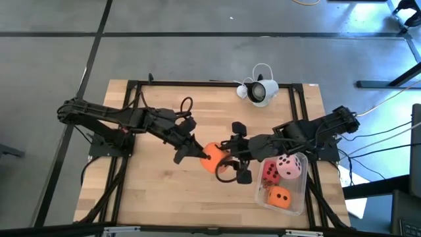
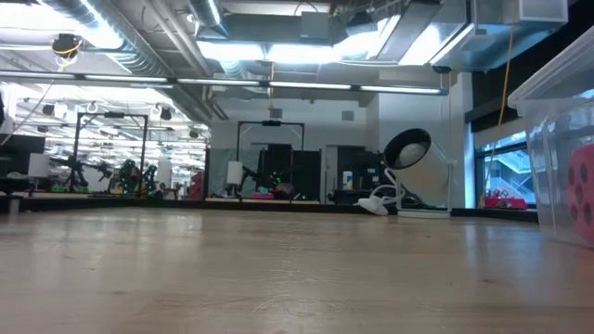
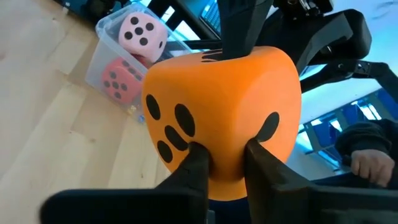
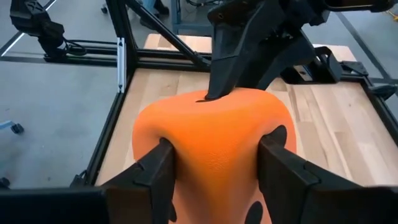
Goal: Pick & Place Dice
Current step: Put the large orange die into the transparent bin
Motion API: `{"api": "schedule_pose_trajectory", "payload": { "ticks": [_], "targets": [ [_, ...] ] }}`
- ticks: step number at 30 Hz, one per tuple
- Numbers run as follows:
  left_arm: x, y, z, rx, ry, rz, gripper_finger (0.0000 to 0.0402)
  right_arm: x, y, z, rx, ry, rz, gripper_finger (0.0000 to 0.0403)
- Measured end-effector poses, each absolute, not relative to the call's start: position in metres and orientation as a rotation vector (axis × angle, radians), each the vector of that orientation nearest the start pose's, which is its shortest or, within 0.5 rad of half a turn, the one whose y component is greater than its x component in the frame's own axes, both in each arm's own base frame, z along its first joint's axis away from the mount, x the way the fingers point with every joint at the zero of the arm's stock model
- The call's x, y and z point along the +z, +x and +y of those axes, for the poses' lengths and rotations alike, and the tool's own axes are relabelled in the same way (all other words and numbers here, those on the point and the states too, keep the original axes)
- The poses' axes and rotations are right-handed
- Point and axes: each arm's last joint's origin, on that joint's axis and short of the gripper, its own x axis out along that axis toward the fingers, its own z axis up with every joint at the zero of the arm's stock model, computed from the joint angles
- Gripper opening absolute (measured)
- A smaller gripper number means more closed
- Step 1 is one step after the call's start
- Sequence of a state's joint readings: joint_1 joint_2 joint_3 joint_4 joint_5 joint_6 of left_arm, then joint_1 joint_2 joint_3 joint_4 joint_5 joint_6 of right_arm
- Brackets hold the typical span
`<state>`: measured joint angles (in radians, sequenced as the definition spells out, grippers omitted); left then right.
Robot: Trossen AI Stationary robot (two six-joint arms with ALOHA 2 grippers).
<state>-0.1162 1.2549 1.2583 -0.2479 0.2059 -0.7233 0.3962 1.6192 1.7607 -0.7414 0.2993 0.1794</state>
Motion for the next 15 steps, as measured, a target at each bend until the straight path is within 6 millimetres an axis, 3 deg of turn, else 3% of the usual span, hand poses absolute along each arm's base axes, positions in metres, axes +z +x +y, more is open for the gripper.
{"api": "schedule_pose_trajectory", "payload": {
  "ticks": [8, 15],
  "targets": [
    [0.3926, 0.2714, -0.0373, -0.200, -0.784, 0.366, 0.0177, 0.4050, 0.3223, 0.1253, 0.026, 0.014, 0.587, 0.0174],
    [0.3961, 0.2674, -0.0372, -0.218, -0.791, 0.359, 0.0224, 0.4034, 0.3199, 0.1281, 0.046, 0.091, 0.618, 0.0172]
  ]
}}
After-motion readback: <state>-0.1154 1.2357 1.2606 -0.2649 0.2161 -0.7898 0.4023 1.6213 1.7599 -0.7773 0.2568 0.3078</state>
